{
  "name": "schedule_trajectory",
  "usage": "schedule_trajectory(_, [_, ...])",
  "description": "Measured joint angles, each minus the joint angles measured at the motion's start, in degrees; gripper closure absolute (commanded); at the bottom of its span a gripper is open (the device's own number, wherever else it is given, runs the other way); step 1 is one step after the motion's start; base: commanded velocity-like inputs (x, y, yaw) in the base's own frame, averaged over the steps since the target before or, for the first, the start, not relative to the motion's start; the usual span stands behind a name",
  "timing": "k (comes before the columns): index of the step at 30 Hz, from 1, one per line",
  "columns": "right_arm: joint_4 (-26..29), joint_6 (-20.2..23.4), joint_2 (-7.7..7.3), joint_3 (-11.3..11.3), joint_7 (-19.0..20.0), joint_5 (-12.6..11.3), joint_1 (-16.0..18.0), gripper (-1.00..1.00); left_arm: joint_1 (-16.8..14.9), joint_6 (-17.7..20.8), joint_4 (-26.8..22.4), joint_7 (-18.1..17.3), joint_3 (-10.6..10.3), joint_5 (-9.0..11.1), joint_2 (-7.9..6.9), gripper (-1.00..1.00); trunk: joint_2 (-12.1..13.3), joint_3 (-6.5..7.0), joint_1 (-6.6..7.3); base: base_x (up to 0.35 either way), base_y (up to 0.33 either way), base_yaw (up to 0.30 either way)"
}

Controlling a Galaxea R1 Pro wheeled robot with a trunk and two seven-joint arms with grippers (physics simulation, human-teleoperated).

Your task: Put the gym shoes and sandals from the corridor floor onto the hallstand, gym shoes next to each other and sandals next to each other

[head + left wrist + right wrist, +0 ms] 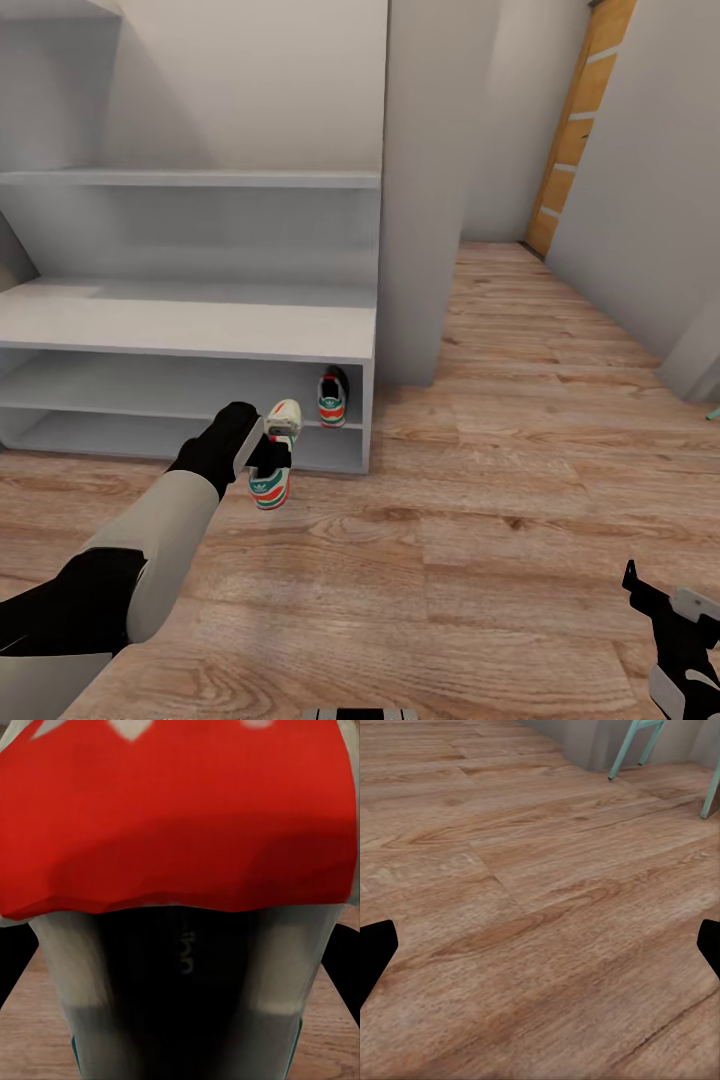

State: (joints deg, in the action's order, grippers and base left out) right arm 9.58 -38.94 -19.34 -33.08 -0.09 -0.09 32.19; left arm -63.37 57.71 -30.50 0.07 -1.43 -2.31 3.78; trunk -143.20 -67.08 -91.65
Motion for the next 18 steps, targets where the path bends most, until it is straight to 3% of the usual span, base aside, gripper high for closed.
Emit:
schedule_trajectory(7, [0.0, 0.0, 0.0, 0.0, 0.0, 0.0, 0.0, -1.0, 0.0, 0.0, -0.2, -0.1, 0.0, 0.0, 0.0, 1.0, 0.0, 0.0, 0.0, 0.004, 0.0, 0.0])
schedule_trajectory(18, [0.0, 0.0, 0.0, 0.0, 0.0, 0.0, 0.0, -1.0, 0.0, 0.0, -0.3, -0.2, 0.0, 0.0, 0.0, 1.0, 0.0, 0.0, 0.0, 0.163, 0.0, 0.0])
